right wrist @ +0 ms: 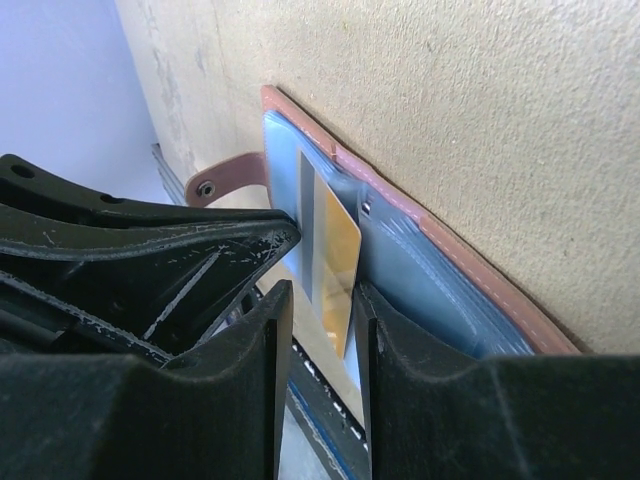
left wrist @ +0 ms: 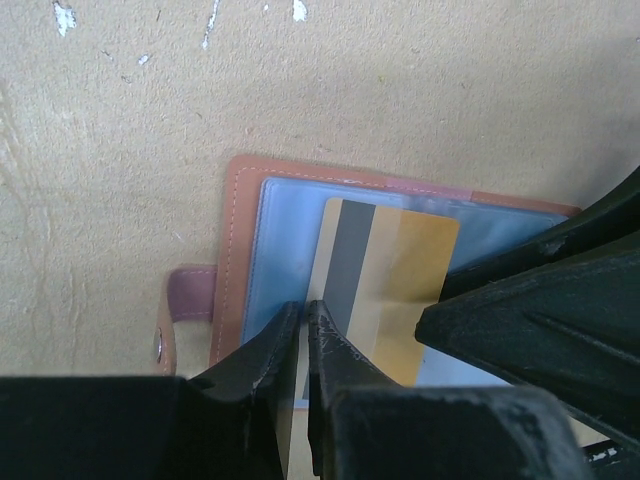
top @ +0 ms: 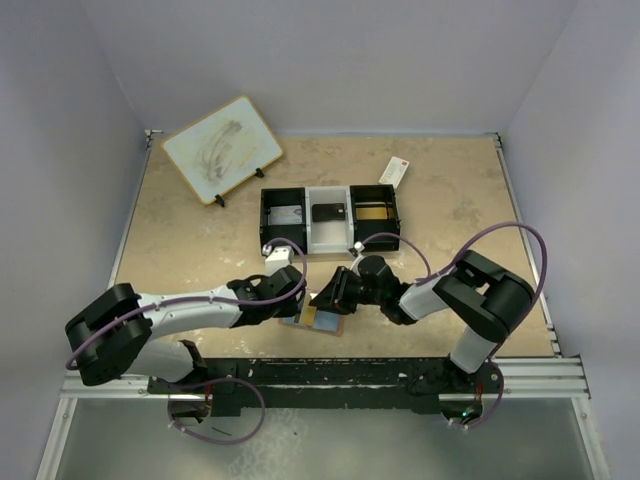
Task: Take the credit cards out of the card holder
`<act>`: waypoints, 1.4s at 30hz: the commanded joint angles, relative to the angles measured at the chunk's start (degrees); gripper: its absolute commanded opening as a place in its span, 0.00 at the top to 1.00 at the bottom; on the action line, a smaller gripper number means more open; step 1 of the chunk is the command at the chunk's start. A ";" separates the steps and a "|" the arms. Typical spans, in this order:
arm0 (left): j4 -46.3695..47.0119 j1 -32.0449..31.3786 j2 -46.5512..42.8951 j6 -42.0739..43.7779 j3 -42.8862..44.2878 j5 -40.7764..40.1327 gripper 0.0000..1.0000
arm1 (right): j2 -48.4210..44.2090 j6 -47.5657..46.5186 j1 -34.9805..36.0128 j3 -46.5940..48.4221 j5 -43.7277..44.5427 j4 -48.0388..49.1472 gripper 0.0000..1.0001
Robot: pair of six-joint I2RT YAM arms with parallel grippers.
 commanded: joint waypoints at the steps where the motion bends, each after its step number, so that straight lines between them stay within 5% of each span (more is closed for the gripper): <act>1: -0.85 -0.11 -1.58 -1.38 -2.75 0.49 0.94 | 2.44 1.19 0.57 0.30 -1.38 4.13 0.66; 10: -2.34 -0.11 -2.11 -1.47 -2.92 -0.69 0.96 | -1.38 -1.44 1.22 0.72 -1.23 -0.61 0.93; 16: -3.90 -0.09 -2.11 -0.80 -2.50 -2.20 0.96 | -9.59 -6.96 -2.12 -0.99 0.46 -13.04 0.97; 34: 1.00 -0.11 -7.42 4.33 1.51 2.26 0.85 | -3.81 -4.71 -2.69 -0.45 -1.38 -5.98 0.88; 42: 4.85 -0.09 -0.24 4.30 0.23 6.52 0.90 | -3.18 -4.54 -2.69 -0.21 -1.63 -3.54 0.81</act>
